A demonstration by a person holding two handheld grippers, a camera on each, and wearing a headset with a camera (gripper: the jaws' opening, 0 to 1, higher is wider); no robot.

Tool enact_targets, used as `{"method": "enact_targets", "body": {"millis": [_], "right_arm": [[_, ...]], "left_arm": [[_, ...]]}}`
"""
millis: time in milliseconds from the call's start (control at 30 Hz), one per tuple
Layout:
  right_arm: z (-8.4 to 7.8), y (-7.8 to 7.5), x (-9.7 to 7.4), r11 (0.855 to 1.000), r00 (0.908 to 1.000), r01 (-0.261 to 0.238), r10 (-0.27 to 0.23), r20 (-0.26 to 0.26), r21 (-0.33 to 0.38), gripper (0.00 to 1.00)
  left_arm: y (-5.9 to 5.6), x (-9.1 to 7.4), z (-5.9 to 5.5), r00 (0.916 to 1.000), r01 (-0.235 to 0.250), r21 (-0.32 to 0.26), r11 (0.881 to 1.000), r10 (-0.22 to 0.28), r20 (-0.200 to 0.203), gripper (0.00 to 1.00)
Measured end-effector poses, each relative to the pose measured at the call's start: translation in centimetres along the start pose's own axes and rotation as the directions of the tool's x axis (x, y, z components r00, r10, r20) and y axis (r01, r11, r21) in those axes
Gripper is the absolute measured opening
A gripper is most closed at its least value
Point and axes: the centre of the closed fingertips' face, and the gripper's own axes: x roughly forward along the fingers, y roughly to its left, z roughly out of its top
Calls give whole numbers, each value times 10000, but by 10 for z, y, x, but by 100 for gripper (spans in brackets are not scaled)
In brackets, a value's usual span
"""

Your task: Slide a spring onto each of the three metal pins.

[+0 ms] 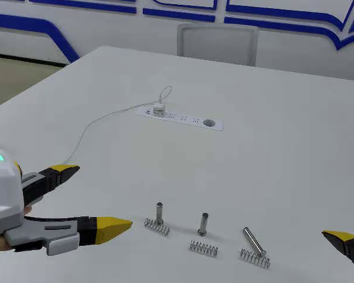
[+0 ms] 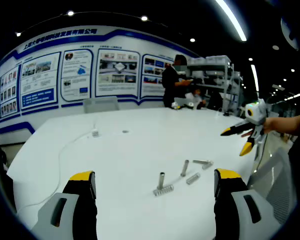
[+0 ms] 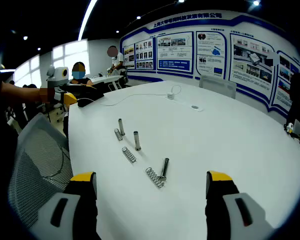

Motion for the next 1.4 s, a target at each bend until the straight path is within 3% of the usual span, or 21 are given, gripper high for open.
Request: {"method": "enact_targets", "body": {"millis": [333,1400], "right_arm": [[-4,2,-1,10000,9998,-32,31,-189,-31,91],[-8,11,-1,9991,9986,-298,284,-447,-311,91]], "left_arm": [[-1,1,-7,9994,175,46,9998,-173,-283,100],[-7,-3,-12,9996,117,24,9999,-116,-263,100]]}}
